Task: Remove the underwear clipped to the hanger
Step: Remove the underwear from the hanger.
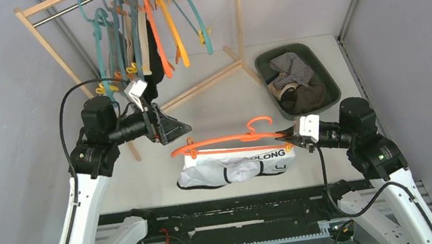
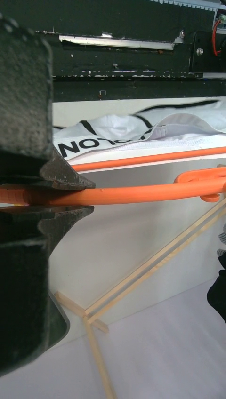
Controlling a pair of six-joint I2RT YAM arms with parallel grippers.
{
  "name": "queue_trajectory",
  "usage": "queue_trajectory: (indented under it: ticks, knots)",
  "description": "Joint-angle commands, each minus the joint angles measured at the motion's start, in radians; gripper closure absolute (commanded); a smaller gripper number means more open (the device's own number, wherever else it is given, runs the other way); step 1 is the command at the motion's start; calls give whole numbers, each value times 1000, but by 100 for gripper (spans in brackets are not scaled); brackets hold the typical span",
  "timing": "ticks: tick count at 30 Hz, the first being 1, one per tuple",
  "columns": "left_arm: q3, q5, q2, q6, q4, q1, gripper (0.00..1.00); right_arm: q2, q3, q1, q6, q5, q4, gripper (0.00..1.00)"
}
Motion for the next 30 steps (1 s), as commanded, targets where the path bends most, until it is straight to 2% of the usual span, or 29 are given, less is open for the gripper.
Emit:
queue_trajectory:
  ticks: [1, 8, 18, 30]
  knots:
    - [-20, 59, 17, -29, -6, -8, 5, -4, 15, 23, -22, 9, 67, 100]
    - [-56, 86, 18, -42, 11, -41, 6, 13, 23, 44, -35, 36, 60, 100]
    - [-88, 53, 28, -7, -27, -50, 14, 7, 38, 47, -37, 54, 55, 100]
    - [-123, 106, 37, -14, -27, -58, 38, -1, 38, 47, -28, 77, 74, 100]
